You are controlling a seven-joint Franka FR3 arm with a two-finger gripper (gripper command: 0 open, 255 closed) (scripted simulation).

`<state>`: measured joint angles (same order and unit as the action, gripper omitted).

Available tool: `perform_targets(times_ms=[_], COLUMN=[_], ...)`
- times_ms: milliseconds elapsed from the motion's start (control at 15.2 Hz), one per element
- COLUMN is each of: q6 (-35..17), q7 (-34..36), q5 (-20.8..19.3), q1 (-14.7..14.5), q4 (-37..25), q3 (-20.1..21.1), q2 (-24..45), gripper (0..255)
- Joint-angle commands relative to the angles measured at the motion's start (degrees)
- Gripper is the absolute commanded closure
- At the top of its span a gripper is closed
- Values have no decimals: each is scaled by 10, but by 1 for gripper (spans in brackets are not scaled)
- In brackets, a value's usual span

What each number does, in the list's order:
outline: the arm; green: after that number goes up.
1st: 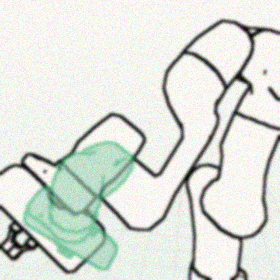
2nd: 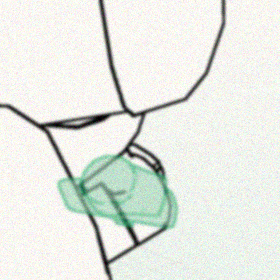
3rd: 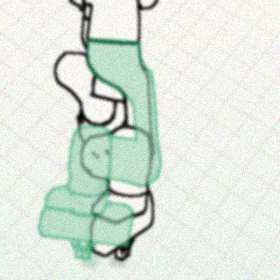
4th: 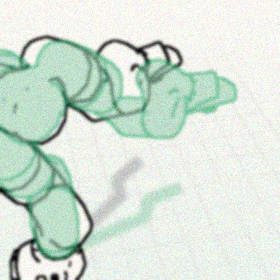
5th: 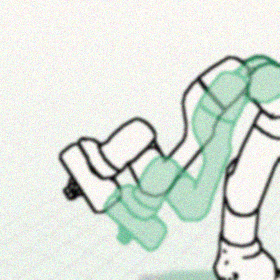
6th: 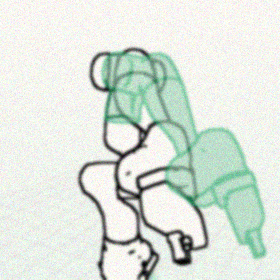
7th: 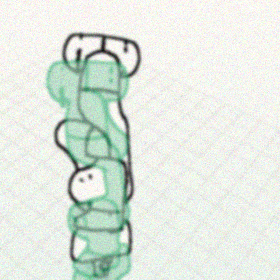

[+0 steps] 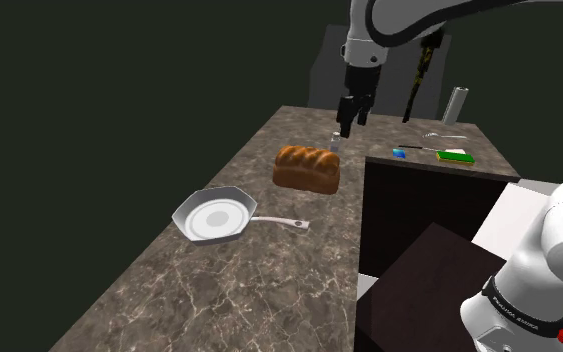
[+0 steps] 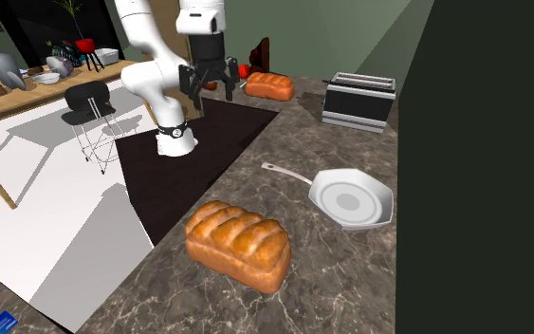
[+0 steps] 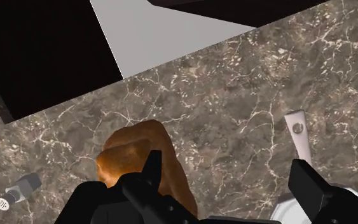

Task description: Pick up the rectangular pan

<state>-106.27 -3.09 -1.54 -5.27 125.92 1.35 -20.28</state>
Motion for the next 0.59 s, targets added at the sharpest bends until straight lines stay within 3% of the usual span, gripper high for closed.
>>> perform_targets(times_ms=[0,528], q6=[-5,-15], q7=[0,1], q5=[1,-8], q1=[-8,-37], q4=[-26,-133], q3=[9,43], q2=[45,218], gripper=[0,0])
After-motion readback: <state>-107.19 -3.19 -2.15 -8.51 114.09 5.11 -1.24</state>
